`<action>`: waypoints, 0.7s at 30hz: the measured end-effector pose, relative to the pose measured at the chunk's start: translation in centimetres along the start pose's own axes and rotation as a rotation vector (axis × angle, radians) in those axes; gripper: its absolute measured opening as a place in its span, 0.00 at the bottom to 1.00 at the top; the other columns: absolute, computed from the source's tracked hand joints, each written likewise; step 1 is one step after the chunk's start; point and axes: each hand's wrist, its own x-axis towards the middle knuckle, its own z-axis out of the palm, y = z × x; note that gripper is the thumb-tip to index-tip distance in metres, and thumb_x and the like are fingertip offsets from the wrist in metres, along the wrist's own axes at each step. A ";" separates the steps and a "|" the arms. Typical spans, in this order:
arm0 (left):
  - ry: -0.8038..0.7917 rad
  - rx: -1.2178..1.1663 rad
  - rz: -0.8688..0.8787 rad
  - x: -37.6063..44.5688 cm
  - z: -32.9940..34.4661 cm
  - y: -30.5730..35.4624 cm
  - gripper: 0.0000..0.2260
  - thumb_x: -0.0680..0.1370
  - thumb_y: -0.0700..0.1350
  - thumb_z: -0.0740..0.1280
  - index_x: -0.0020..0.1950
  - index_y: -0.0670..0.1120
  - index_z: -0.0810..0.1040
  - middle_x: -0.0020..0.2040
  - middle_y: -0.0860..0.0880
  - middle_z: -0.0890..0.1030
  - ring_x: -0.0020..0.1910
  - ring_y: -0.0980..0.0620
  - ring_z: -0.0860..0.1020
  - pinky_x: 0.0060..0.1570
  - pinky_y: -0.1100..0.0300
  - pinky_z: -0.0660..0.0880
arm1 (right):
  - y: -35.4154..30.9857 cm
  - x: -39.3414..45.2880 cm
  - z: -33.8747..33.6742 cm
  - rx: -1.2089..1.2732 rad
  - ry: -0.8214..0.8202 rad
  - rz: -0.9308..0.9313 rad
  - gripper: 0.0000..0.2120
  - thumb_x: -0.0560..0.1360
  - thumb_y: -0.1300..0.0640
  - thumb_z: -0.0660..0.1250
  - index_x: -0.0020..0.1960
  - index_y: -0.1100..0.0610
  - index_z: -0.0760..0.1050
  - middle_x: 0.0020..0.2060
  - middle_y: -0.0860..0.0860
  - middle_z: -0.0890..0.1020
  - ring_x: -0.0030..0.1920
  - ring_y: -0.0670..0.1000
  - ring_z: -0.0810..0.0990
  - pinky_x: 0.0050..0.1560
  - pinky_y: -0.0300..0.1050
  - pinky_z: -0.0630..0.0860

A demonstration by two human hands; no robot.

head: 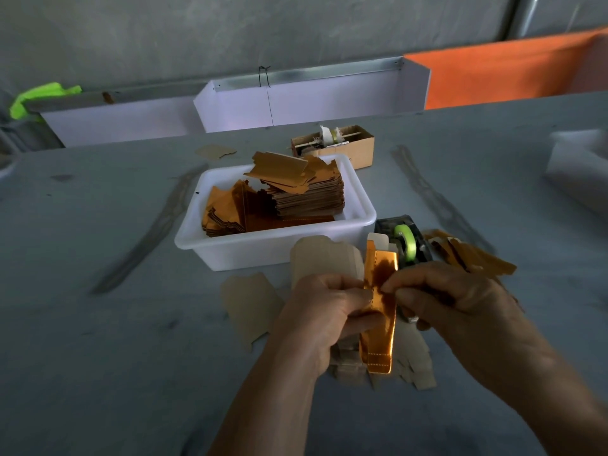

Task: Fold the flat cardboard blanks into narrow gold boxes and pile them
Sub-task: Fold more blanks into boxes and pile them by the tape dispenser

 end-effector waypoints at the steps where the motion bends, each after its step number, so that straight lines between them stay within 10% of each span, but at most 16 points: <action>1: -0.007 0.000 0.001 0.0 0.0 0.0 0.05 0.75 0.34 0.68 0.50 0.37 0.81 0.45 0.41 0.85 0.43 0.47 0.85 0.47 0.55 0.82 | 0.0 0.2 0.1 -0.037 -0.001 -0.013 0.13 0.72 0.62 0.68 0.45 0.43 0.80 0.40 0.39 0.81 0.41 0.39 0.79 0.36 0.28 0.74; 6: -0.048 0.028 0.003 0.0 -0.2 -0.1 0.07 0.76 0.36 0.68 0.53 0.37 0.80 0.47 0.41 0.85 0.45 0.47 0.85 0.49 0.54 0.81 | 0.1 0.8 0.7 -0.139 0.013 -0.023 0.23 0.71 0.59 0.69 0.58 0.38 0.66 0.39 0.40 0.81 0.40 0.39 0.80 0.42 0.33 0.77; 21: -0.083 0.116 0.047 0.0 -0.3 -0.2 0.09 0.75 0.42 0.70 0.52 0.38 0.80 0.48 0.42 0.85 0.46 0.48 0.84 0.51 0.53 0.81 | 0.6 1.3 2.0 -0.307 0.127 0.003 0.19 0.71 0.59 0.71 0.55 0.49 0.64 0.34 0.45 0.78 0.37 0.42 0.79 0.38 0.38 0.77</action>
